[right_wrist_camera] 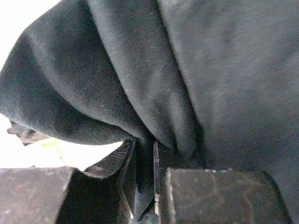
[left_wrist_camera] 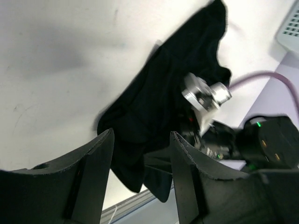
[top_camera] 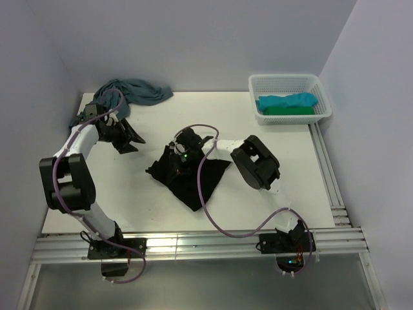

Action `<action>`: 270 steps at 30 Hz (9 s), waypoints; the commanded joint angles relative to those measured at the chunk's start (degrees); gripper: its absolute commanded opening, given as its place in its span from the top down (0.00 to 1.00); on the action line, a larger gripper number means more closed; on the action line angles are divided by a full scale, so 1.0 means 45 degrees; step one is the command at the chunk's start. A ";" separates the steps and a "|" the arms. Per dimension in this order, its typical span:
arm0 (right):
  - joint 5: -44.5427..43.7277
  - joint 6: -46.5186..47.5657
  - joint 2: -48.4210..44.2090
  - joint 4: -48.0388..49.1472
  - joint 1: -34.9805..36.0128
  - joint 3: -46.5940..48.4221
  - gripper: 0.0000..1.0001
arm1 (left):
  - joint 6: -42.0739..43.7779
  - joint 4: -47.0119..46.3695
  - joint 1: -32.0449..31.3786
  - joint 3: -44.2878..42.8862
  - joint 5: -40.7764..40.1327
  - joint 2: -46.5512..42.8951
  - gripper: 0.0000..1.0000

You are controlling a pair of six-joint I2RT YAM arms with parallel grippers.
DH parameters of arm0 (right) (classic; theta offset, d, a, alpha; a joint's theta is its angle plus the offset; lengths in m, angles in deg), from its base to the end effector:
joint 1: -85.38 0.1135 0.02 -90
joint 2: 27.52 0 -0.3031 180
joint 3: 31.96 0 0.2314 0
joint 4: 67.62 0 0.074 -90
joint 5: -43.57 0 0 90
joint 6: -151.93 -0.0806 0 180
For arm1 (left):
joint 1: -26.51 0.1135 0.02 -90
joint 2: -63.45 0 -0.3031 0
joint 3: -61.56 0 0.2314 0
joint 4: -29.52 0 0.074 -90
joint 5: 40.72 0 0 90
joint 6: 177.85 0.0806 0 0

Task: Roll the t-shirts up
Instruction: Roll the tshirt

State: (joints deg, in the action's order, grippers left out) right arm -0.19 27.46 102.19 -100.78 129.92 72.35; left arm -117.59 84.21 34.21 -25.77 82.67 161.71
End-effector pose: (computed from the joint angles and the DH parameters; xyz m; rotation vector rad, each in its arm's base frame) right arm 0.3087 0.3854 0.1367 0.5600 -2.6601 -1.3724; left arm 0.3519 0.0028 0.2409 -0.7002 2.6110 -0.9055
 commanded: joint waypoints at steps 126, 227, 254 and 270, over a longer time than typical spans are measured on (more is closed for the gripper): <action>-0.7676 0.1470 -0.0407 -0.6986 0.1216 0.5903 0.27 | -0.4271 -1.0025 -0.2884 0.3565 -0.3064 0.1856 0.76; 0.4745 -0.6736 0.0297 1.0750 -0.3490 -0.6207 0.92 | -0.5835 -2.0612 -0.2357 0.7005 0.0257 0.3615 0.38; 0.2089 0.1058 -0.2749 0.0749 -0.3393 -0.5014 0.62 | -0.4739 -1.3930 -0.2942 0.4034 -0.2185 0.2931 0.60; -0.3062 0.2251 -0.6284 -0.2472 -0.2906 -0.2577 0.33 | -0.4154 -1.2253 -0.3509 0.3585 -0.2595 0.2149 0.60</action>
State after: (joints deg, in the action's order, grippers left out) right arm -5.20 35.06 78.70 -107.25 115.18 54.79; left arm -138.48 25.96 18.78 -7.93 73.29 174.21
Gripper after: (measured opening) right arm 0.643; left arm 0.400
